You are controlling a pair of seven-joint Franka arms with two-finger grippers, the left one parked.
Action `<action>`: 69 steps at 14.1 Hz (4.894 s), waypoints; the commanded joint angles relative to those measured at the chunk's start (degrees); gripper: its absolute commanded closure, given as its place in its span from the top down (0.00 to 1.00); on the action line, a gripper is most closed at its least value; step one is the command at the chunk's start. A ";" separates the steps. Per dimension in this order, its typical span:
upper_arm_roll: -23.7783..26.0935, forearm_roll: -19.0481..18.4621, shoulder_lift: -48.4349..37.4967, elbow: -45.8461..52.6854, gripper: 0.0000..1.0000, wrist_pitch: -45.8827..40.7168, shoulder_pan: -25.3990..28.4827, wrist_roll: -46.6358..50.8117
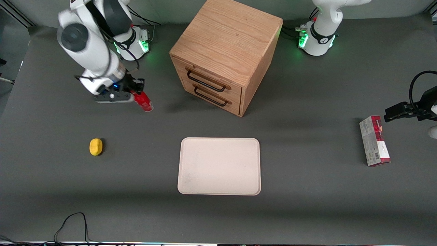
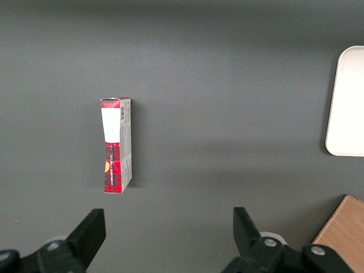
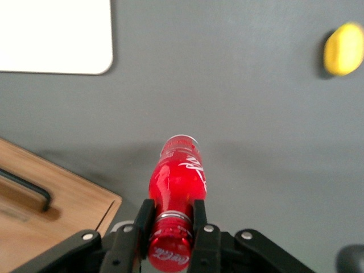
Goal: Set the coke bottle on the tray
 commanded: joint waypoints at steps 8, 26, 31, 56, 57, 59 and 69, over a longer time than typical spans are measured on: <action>-0.54 1.97 20.50 44.39 0.14 -18.38 -0.12 0.43; 3.67 1.98 59.65 71.36 0.06 -1.99 -1.26 -1.94; 3.76 1.63 64.32 71.01 0.06 2.51 -1.26 -2.03; 2.80 -1.09 35.09 58.57 1.00 -17.35 -5.11 -5.88; 2.80 -1.01 31.49 53.83 1.00 -16.82 -6.95 -8.42; 2.80 -0.48 25.85 46.25 1.00 -15.24 -12.39 -13.51; 2.27 2.16 8.87 23.11 1.00 -7.50 -25.25 -24.26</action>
